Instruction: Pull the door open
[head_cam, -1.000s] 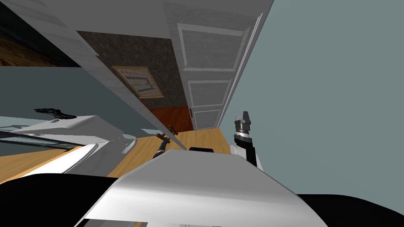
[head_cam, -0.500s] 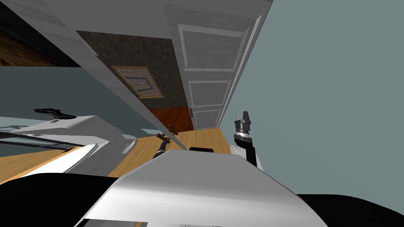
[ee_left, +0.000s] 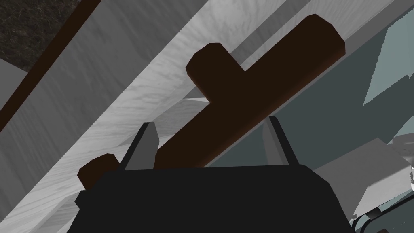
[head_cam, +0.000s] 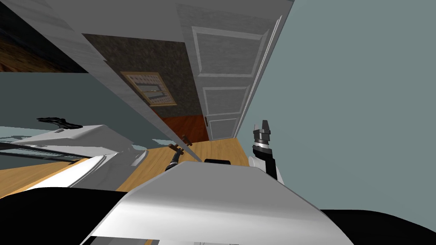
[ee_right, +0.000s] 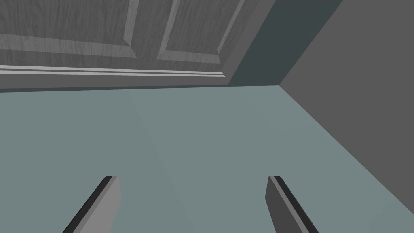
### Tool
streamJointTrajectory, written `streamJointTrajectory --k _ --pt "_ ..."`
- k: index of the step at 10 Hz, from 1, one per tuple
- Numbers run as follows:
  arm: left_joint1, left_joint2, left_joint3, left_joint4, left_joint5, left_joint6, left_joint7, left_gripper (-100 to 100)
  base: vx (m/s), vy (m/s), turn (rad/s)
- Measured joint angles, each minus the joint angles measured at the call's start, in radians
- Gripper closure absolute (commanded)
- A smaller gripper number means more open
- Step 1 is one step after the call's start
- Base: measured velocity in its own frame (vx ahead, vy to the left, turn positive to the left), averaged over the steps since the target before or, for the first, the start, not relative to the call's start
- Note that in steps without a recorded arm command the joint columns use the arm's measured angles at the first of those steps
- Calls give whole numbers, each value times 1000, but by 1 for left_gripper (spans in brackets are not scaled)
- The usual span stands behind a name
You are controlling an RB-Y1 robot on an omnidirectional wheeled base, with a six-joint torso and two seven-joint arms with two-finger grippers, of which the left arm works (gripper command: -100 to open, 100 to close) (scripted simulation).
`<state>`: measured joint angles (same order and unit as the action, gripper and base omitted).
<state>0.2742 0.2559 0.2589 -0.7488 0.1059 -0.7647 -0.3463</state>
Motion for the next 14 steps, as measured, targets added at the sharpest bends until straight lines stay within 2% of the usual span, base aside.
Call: streamJointTrajectory --k 4,7,11,14 --pt "3 10 -14 9 -2 -10 16 100 -40 28 -25" --pt "8 9 -21 -3 0 -2 26 100 -11 14 -7" --pt "4 11 -23 9 0 -9 30 100 1 -1 0" --pt "4 12 -22 7 0 -6 33 100 -18 8 -14"
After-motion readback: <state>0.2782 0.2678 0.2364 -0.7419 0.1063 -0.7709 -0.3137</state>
